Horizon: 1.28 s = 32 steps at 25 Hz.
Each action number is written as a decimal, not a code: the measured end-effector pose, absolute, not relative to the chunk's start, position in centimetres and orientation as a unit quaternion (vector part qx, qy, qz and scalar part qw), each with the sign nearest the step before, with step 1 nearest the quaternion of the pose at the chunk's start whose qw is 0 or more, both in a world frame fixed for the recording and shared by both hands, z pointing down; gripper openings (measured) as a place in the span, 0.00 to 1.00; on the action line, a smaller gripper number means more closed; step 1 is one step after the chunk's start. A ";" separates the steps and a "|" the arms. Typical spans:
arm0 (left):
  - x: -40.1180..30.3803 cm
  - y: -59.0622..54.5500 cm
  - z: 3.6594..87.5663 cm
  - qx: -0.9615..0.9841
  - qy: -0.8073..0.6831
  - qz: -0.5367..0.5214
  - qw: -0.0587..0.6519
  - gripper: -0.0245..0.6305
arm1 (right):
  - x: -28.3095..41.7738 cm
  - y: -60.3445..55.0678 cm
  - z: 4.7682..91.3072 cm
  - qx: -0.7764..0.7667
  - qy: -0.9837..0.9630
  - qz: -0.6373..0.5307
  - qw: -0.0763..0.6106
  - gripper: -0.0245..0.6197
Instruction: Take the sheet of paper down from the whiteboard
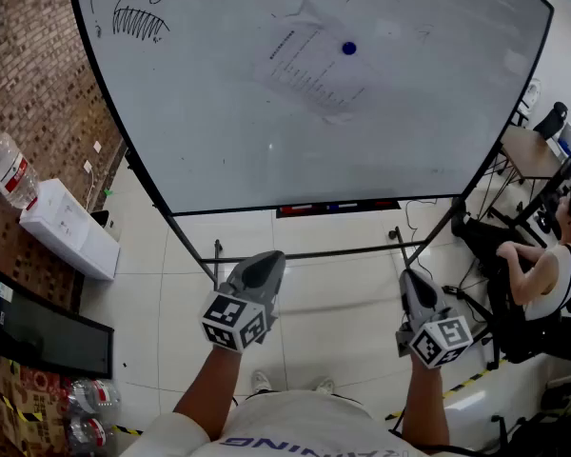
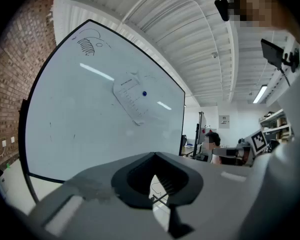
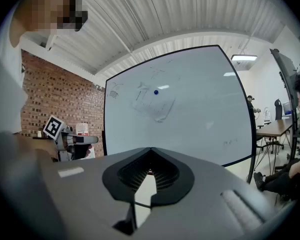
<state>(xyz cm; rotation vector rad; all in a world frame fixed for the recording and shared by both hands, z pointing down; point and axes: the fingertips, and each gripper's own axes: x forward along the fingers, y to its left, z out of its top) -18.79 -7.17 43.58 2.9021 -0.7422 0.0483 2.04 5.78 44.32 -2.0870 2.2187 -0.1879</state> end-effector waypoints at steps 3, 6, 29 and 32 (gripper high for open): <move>-16.8 -5.8 43.4 0.965 -0.252 0.017 0.073 0.04 | 4.2 7.4 44.6 -0.681 0.728 -0.068 0.044 0.04; -14.6 -4.8 43.2 0.964 -0.257 0.017 0.073 0.04 | 6.8 8.8 44.5 -0.680 0.728 -0.070 0.051 0.04; -4.2 -12.5 41.5 0.958 -0.283 0.002 0.056 0.04 | 16.8 1.8 43.0 -0.666 0.742 -0.048 0.049 0.04; -2.5 -15.6 40.2 0.960 -0.276 -0.005 0.044 0.04 | 17.9 -2.1 41.5 -0.659 0.750 -0.035 0.047 0.04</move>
